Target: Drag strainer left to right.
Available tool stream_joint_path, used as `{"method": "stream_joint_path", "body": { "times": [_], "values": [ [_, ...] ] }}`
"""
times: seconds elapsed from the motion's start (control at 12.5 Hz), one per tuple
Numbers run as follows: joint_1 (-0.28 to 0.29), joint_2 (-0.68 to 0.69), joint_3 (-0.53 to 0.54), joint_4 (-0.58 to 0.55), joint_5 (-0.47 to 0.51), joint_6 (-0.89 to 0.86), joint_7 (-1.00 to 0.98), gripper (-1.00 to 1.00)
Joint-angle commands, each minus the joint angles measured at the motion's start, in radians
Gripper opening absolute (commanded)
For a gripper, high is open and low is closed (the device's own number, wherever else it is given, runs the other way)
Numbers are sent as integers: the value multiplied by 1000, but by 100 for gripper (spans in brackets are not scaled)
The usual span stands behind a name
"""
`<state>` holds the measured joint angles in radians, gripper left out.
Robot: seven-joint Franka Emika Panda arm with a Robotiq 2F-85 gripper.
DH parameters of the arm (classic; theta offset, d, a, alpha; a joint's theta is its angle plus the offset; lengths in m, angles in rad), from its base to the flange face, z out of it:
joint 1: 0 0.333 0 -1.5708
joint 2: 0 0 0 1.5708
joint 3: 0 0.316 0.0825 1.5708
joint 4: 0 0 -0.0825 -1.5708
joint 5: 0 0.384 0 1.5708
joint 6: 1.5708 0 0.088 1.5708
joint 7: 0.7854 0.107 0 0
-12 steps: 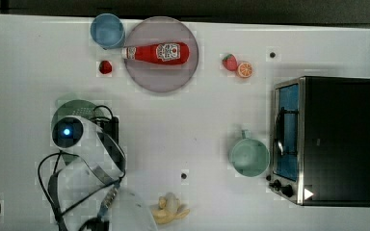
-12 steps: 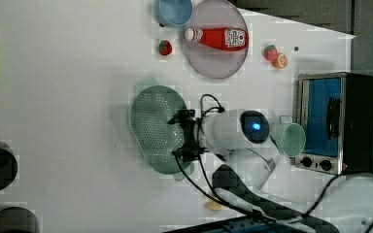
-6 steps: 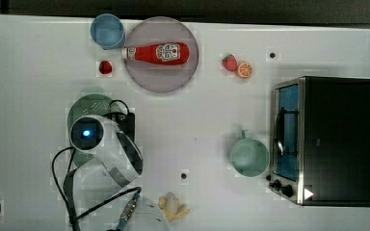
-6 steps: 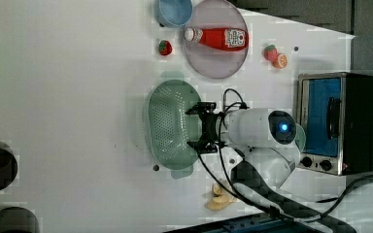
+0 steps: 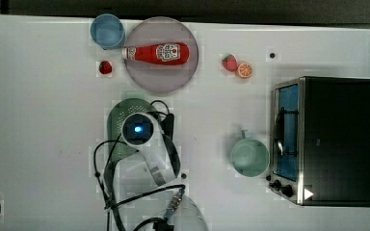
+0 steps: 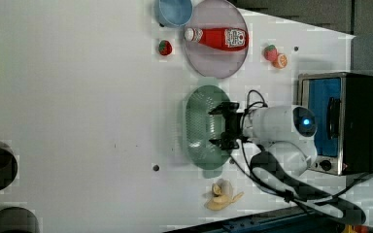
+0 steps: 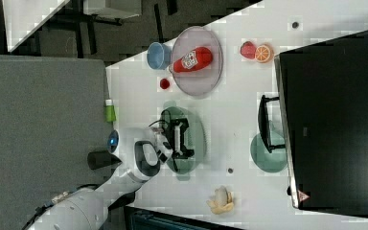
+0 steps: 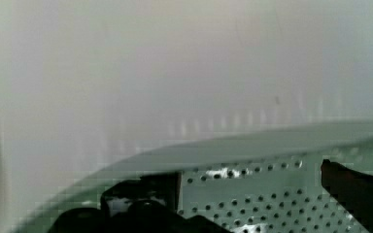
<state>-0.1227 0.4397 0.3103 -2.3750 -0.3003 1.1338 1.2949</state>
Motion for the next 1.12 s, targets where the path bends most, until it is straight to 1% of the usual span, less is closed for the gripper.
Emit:
{"method": "stream_joint_path", "body": {
  "times": [0.08, 0.64, 1.12],
  "values": [
    [-21, -30, -60, -9, -8, 4, -149, 100],
    [-29, -40, -228, -15, -8, 29, -341, 100],
    [-33, -40, -339, -15, -8, 45, -402, 100]
  ]
}}
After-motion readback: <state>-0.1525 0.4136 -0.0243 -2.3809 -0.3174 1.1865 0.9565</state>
